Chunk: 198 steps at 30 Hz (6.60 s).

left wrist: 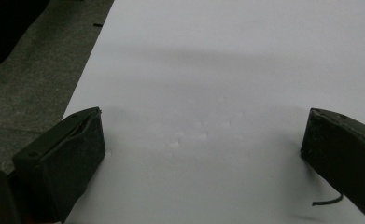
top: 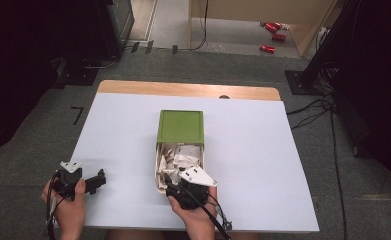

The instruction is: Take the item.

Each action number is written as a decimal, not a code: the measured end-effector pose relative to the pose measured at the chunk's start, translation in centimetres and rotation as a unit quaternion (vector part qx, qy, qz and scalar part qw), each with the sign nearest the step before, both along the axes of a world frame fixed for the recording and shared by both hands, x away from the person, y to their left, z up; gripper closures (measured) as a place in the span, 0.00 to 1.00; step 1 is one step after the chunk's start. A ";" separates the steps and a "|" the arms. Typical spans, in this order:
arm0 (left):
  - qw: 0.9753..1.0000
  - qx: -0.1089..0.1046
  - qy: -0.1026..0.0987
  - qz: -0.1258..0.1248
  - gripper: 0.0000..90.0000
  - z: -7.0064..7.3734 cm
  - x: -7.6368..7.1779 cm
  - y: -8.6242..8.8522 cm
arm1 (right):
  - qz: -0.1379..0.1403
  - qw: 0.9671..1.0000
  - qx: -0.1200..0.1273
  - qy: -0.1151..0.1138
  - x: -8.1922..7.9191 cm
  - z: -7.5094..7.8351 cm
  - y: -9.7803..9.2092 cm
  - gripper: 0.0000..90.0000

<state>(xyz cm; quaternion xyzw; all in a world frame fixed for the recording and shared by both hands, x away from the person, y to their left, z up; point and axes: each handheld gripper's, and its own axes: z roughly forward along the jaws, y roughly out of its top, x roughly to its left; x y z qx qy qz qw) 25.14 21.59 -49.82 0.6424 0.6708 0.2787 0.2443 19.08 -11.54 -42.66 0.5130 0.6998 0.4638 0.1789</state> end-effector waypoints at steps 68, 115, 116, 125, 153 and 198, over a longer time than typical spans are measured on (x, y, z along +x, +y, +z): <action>1.000 0.000 0.000 0.000 0.00 0.0 0.0 0.0 | -0.035 0.999 0.015 -0.031 -0.3 0.3 -0.3 0.87; 1.000 0.000 0.000 0.000 0.00 0.0 0.0 0.0 | -0.141 0.989 -0.005 -0.054 1.9 2.9 -10.7 0.87; 1.000 0.000 0.000 0.000 0.00 0.0 0.0 0.0 | -0.144 0.988 -0.008 -0.051 2.1 2.4 -11.1 0.87; 1.000 0.000 -0.001 0.000 0.00 0.0 0.0 0.0 | -0.158 0.987 -0.018 -0.033 2.7 0.1 -12.4 0.87; 1.000 0.000 -0.001 0.000 0.00 0.0 0.0 0.0 | -0.159 0.986 -0.039 0.045 4.1 -6.4 -13.7 0.82; 1.000 0.000 -0.001 0.000 0.00 0.0 0.0 0.0 | -0.134 0.990 -0.043 0.020 1.1 -2.4 -12.0 0.57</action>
